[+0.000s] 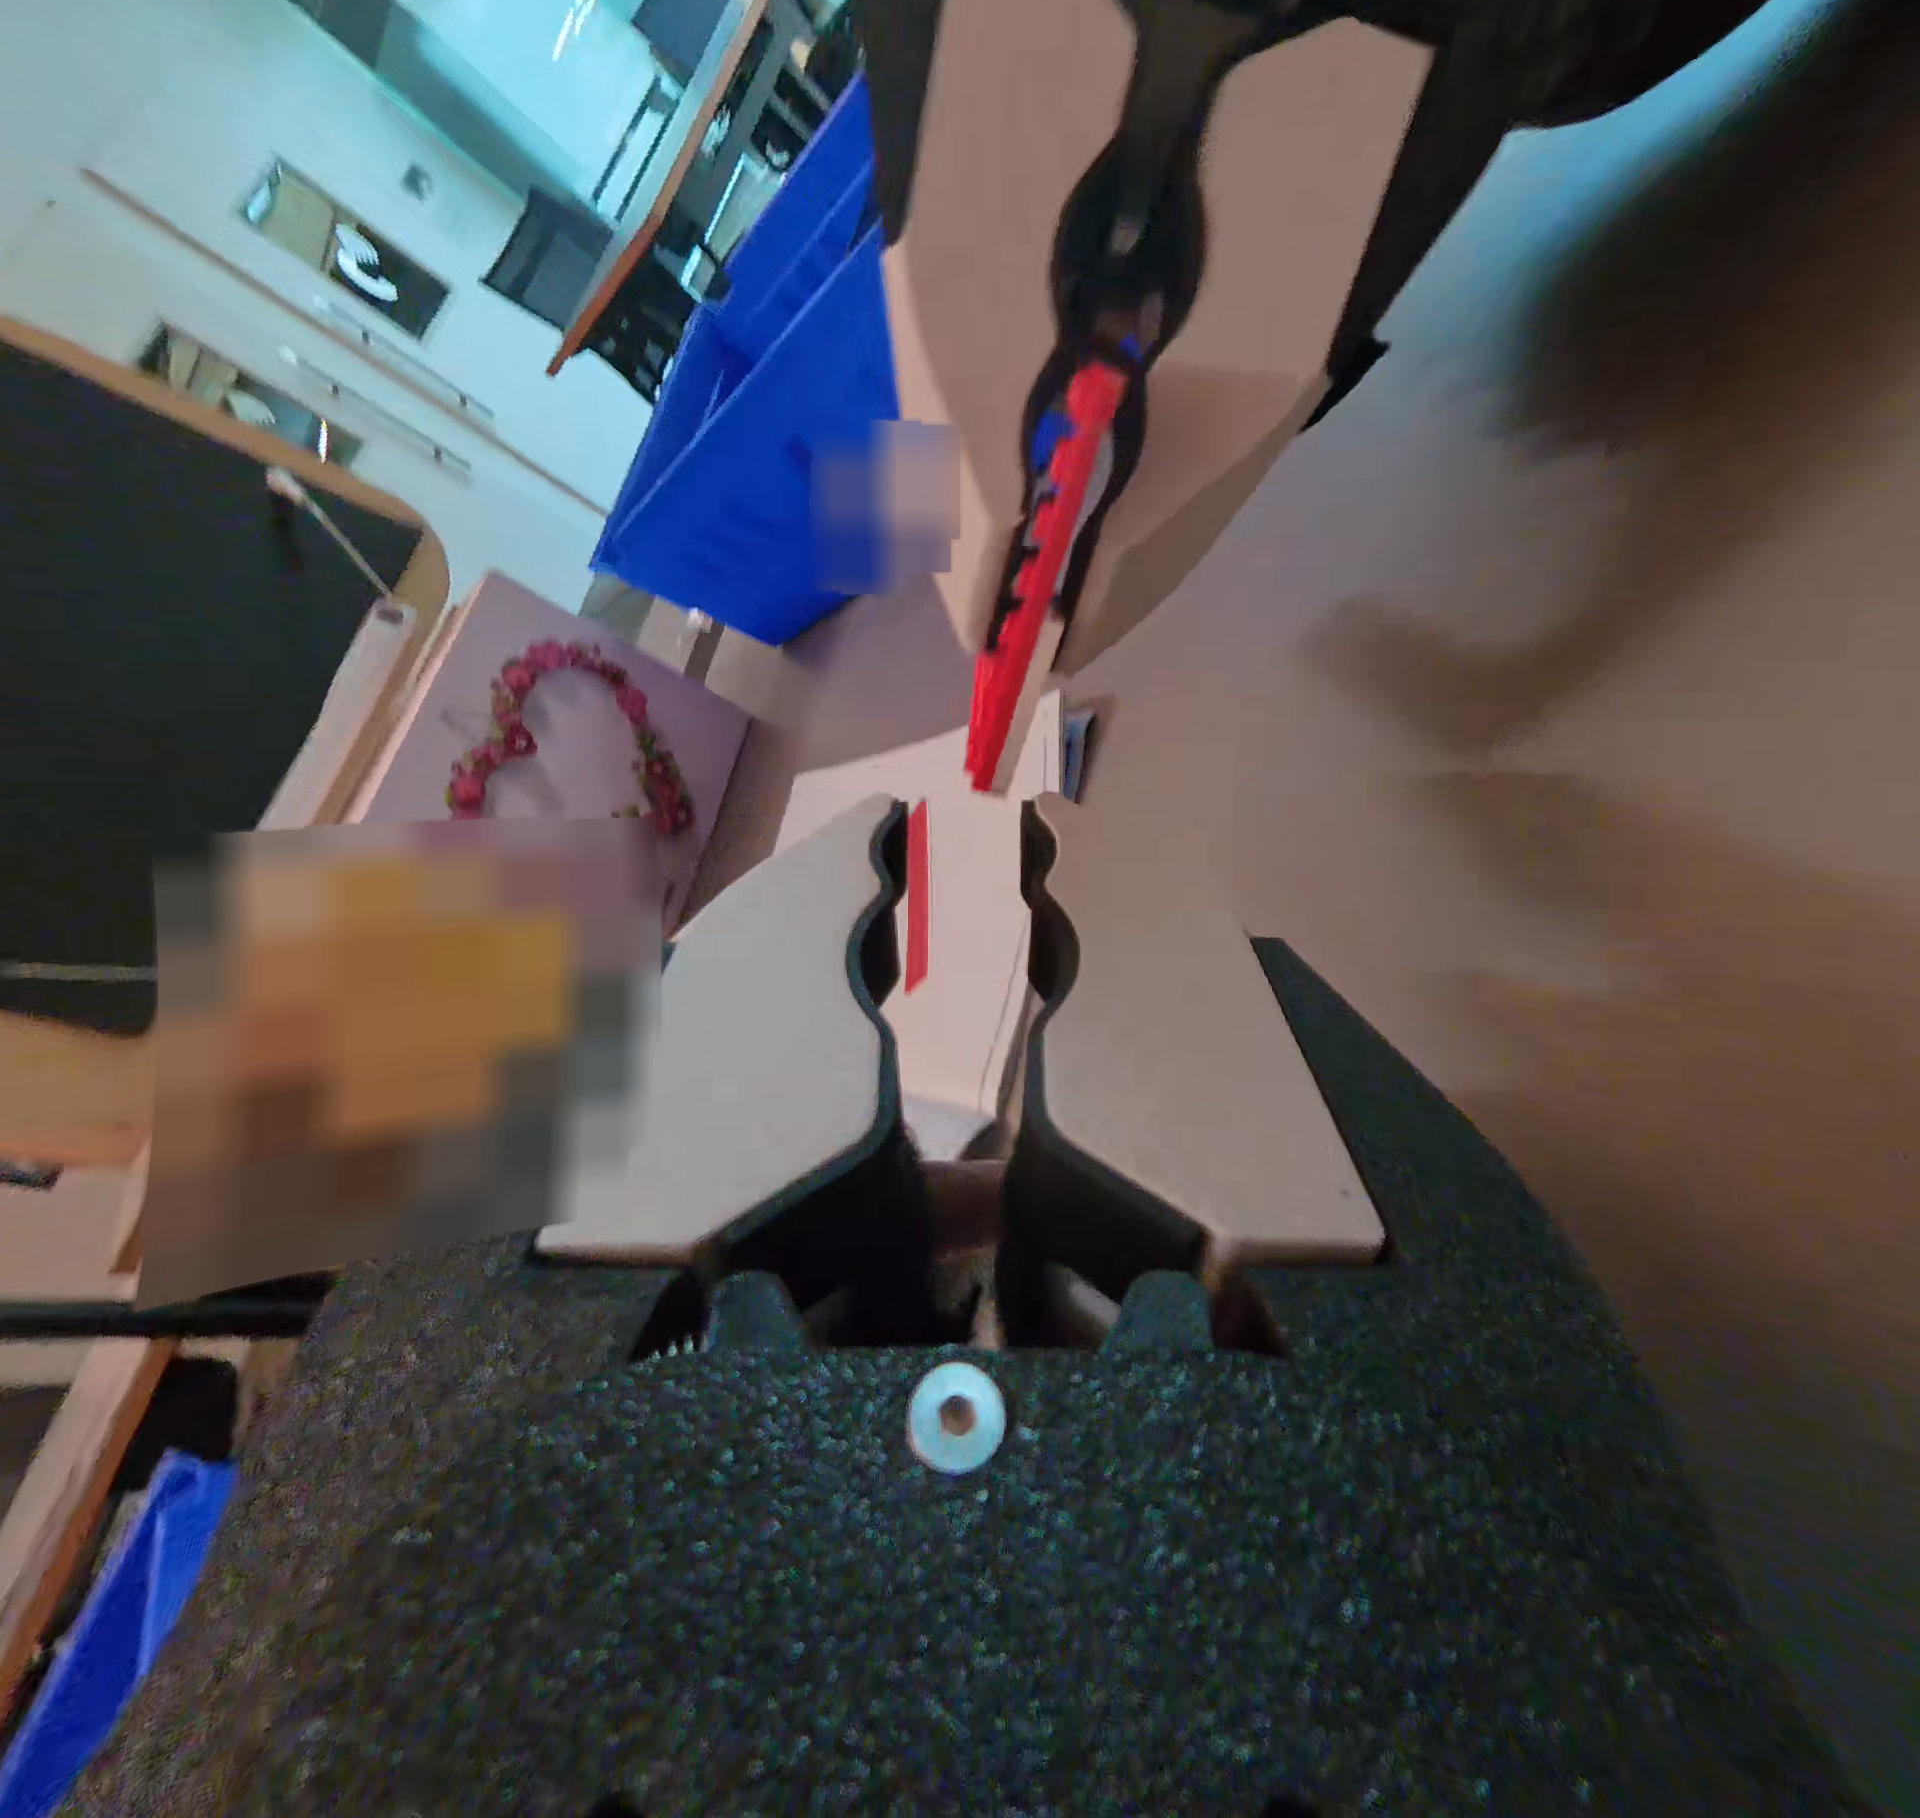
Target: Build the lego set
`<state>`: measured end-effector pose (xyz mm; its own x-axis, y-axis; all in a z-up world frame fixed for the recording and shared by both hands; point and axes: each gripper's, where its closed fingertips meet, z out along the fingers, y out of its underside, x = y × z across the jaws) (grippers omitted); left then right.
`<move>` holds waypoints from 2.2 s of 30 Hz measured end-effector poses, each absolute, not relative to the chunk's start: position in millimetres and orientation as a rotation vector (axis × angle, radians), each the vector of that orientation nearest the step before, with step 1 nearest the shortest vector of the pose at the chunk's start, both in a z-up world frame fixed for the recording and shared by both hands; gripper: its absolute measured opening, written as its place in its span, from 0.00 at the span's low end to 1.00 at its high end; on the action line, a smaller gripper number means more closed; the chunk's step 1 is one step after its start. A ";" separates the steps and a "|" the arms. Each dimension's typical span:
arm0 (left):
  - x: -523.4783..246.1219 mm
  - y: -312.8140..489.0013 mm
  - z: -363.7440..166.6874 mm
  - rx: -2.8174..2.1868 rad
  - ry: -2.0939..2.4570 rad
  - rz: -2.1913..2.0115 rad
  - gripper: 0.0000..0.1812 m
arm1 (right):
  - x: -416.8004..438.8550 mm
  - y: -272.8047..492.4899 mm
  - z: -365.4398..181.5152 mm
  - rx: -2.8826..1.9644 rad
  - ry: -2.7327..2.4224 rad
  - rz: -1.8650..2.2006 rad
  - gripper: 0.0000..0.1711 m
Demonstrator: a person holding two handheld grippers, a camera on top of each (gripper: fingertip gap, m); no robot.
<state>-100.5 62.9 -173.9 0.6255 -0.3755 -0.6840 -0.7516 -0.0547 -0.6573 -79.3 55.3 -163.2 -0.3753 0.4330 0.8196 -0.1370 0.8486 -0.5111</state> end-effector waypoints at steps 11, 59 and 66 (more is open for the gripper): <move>-90.9 21.7 -185.2 -1.817 0.713 -0.221 0.23 | -80.5 19.7 -172.5 0.040 -1.820 0.598 0.05; -95.1 33.0 -136.4 -1.611 0.059 -1.092 0.04 | -85.9 32.4 -156.1 -1.321 -1.814 1.848 0.22; -100.5 35.7 -138.9 -1.575 -0.006 -1.081 0.04 | -88.5 27.3 -156.2 -1.390 -1.659 2.119 0.03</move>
<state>-100.5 35.7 -138.9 0.5732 -0.5301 0.6248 0.5368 -0.3332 -0.7751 -88.5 27.3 -156.2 -0.5737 0.5795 -0.5788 0.4228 -0.3957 -0.8153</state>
